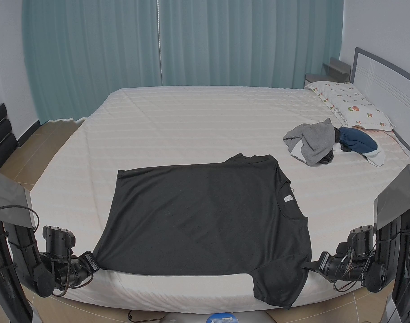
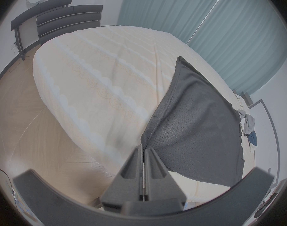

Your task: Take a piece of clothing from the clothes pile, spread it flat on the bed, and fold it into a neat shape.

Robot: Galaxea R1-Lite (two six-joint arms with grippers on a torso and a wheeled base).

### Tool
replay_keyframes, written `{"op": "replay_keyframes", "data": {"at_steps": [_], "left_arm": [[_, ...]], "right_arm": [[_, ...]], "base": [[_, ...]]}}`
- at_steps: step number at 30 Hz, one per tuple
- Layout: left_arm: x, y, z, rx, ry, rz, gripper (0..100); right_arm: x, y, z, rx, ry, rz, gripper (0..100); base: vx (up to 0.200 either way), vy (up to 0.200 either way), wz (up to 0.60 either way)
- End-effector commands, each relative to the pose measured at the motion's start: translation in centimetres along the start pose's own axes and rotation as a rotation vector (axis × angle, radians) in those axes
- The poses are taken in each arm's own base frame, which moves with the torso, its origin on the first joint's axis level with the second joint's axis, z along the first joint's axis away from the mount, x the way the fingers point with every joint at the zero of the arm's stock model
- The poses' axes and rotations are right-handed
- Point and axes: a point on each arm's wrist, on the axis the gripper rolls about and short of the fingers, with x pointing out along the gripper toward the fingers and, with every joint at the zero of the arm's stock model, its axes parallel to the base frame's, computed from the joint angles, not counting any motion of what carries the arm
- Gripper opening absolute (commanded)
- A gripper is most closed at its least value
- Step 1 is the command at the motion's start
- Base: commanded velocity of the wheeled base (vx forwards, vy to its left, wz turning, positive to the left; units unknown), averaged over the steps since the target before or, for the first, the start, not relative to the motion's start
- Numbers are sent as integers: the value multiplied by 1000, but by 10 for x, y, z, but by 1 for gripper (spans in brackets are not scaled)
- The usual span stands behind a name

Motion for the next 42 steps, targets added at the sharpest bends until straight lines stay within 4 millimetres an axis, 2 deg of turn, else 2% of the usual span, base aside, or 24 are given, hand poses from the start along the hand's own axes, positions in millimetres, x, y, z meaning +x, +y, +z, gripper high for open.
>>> {"op": "replay_keyframes", "data": {"at_steps": [1,6,13,24,31,42], "left_arm": [[1,1,0,-2,1,5,0],[0,3,2,2,-4,11,0],[-4,11,1,48,3,38,0],[-7,19,-3,105,31,70,0],[-10,23,-6,148,71,103,0],[-13,27,-11,192,128,135,0]], "right_arm": [[-6,-4,0,-10,-11,-25,0],[-9,-7,2,-17,-42,-67,0],[-21,-3,0,-58,8,-105,0],[-27,-6,-9,-133,102,-171,0],[-42,-1,-10,-172,119,-180,0],[-43,-8,-19,-228,222,-232,0]], "base": [[0,0,0],[0,0,0],[0,0,0],[0,0,0],[0,0,0],[0,0,0]]}}
